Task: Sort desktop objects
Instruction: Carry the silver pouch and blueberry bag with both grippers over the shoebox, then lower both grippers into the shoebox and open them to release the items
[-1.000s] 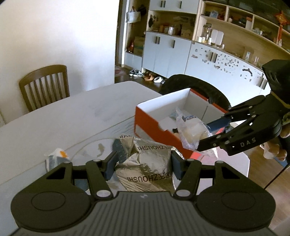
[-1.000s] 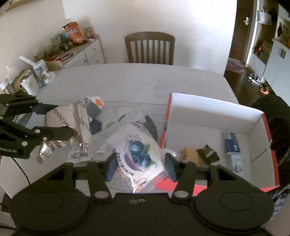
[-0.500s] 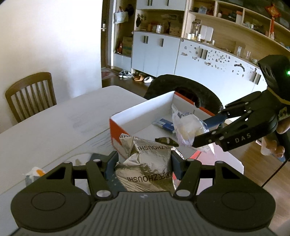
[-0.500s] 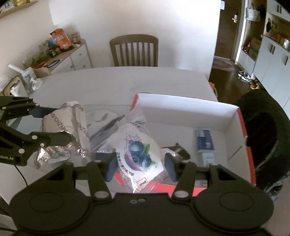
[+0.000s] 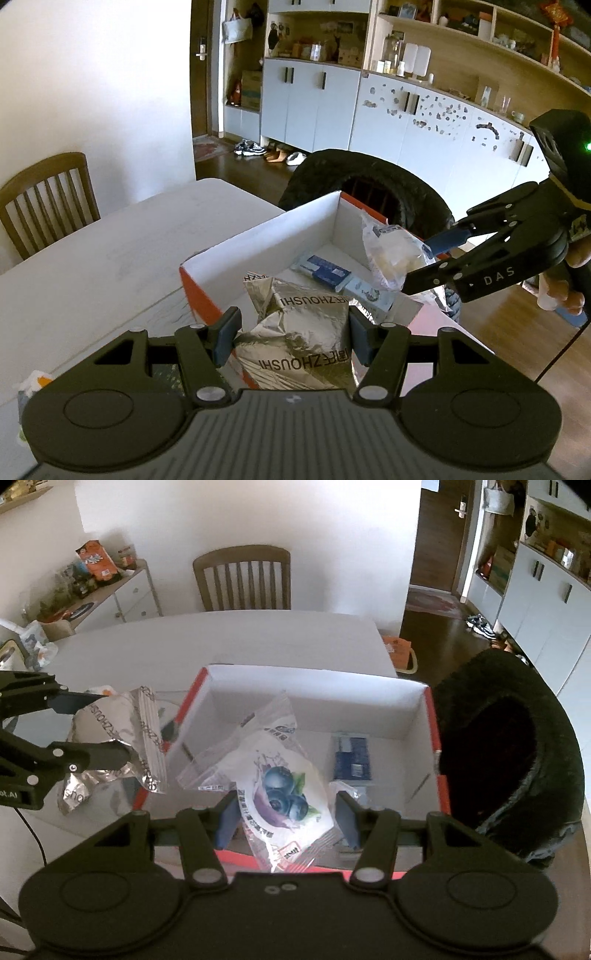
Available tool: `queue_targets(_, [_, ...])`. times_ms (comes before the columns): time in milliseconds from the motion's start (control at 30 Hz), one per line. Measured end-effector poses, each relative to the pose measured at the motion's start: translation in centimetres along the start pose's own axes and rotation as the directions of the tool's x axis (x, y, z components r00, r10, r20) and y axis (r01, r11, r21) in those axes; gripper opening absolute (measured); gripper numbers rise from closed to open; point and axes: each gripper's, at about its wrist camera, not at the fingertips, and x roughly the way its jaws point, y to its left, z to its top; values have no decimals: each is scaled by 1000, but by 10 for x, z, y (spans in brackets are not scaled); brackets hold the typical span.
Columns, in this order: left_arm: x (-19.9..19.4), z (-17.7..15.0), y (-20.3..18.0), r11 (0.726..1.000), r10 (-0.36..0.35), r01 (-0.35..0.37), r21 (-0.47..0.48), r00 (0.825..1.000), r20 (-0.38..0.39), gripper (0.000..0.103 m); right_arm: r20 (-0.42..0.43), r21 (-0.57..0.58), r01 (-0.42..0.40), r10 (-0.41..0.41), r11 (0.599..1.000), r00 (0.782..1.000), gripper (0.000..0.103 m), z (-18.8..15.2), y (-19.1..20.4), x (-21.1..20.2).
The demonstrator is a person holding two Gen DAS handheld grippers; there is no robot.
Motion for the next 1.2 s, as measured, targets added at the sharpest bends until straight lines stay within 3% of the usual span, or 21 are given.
queue_targets(667, [81,24,-10,996,82,-80,33,995,-55,60,-88,-89,-7,0,996,996,52,4,-28,43])
queue_targets(800, [101,27,-8,995,89,-86,41,992,-84,60,-102,-100,-6,-4,995,995,33,5,-31,53])
queue_targets(1200, [148,25,1,994,112,-109,29,975,-190,60,-180,-82,-50,35,995,983,36,-2,-41,81])
